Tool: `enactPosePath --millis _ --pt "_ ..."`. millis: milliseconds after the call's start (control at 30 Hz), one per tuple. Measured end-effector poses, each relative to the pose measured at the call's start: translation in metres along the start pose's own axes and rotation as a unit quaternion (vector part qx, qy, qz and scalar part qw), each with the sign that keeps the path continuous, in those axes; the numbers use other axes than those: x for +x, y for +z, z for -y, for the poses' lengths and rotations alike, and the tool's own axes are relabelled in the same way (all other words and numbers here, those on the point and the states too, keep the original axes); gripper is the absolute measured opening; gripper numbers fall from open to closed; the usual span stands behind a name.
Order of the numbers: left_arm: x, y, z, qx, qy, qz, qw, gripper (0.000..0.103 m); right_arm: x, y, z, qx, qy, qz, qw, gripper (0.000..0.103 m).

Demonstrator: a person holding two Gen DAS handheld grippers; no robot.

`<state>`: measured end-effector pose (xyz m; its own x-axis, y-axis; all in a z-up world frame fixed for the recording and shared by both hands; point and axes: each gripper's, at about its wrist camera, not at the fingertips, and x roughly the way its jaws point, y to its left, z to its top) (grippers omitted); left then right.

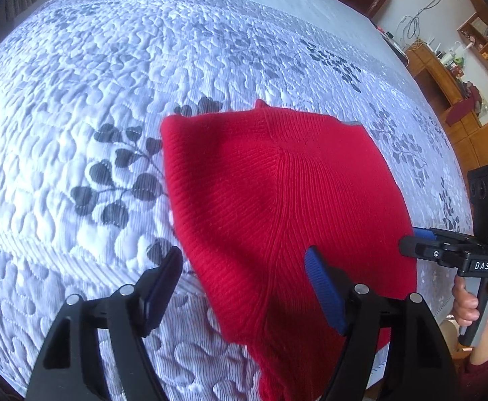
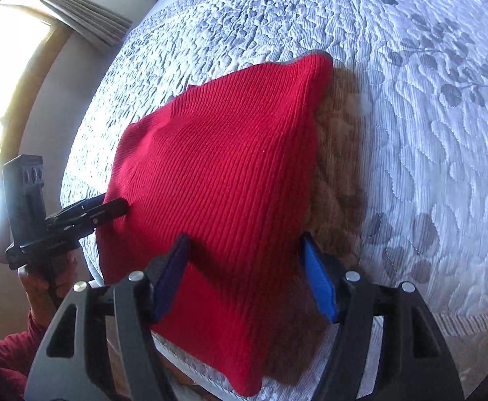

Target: Fold small clothes

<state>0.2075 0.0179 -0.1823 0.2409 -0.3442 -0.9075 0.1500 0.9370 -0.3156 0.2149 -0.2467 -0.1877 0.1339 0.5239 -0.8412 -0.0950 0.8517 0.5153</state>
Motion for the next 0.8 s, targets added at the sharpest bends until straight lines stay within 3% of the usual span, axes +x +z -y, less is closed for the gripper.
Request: enactPosePath --millis 300,633,700,800 --pt "0.017 0.007 -0.005 -0.002 -0.022 -0.005 0.9998 0.081 0.011 0.009 0.004 -0.001 0.007 -0.003 1.000 0.069" --pt "0.039 0.028 -0.019 -0.048 -0.096 -0.039 0.9935 0.083 0.034 0.023 0.011 0.019 0.029 -0.019 0.999 0.071" --pt "0.037 0.026 -0.017 -0.053 -0.118 -0.041 0.9907 0.070 0.036 0.024 0.013 0.025 0.035 -0.018 0.999 0.070" --pt "0.038 0.024 -0.017 -0.058 -0.114 -0.039 0.9910 0.062 0.037 0.023 0.017 0.036 0.047 -0.016 0.998 0.066"
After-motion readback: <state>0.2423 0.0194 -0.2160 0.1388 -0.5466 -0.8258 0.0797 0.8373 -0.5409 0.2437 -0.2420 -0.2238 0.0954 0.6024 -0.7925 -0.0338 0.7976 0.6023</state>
